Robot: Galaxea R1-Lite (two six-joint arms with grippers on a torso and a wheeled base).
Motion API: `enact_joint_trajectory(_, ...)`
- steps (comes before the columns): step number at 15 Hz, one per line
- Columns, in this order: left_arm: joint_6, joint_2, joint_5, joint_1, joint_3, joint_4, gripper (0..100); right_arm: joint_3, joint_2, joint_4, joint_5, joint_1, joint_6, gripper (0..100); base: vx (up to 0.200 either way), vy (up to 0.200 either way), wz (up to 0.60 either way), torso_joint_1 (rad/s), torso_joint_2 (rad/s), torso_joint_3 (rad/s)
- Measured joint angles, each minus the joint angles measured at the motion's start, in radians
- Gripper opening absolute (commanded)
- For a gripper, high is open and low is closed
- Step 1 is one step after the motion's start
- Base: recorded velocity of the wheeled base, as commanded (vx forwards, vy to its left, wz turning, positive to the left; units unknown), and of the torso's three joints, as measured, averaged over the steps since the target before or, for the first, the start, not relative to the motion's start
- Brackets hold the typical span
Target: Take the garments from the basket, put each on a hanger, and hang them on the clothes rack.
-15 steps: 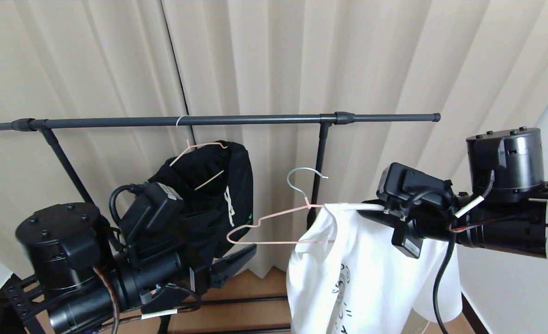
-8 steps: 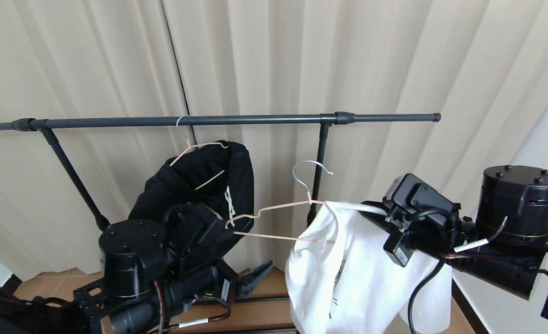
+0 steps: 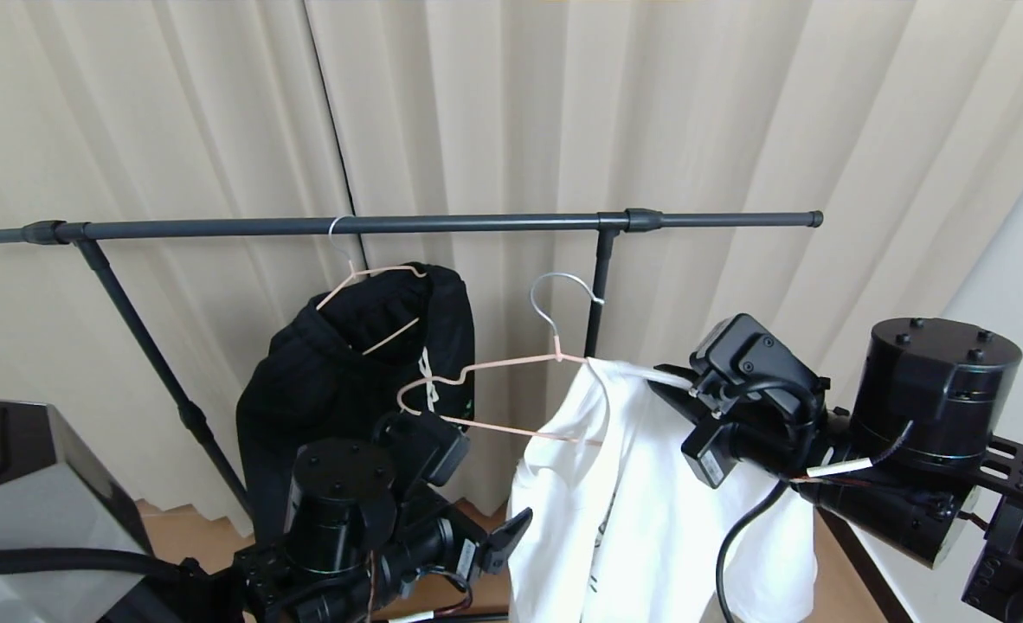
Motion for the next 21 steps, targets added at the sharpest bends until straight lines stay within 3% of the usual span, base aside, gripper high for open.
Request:
enact_joint_trajectory(5,-0.043,0.044,0.120,-0.018,-0.063,0.000,100,-0.013,0.003,-0.009,-0.024,0.025,0.047,0,0.000,0.000,0.00,0.000,0.00,0.000)
enact_joint_trajectory(12,-0.076,0.106,0.383,-0.047,-0.173,-0.006,100,-0.020,-0.020,-0.008,-0.027,0.061,0.068,0,0.000,0.000,0.00,0.000,0.00,0.000)
enact_joint_trajectory(17,-0.052,0.155,0.429,-0.054,-0.192,-0.072,100,-0.021,-0.040,-0.008,-0.027,0.066,0.068,0,0.000,0.000,0.00,0.000,0.00,0.000)
enact_joint_trajectory(21,0.020,0.209,0.470,-0.050,-0.187,-0.183,100,-0.016,-0.069,-0.006,-0.027,0.066,0.067,0,0.000,0.000,0.00,0.000,0.00,0.000)
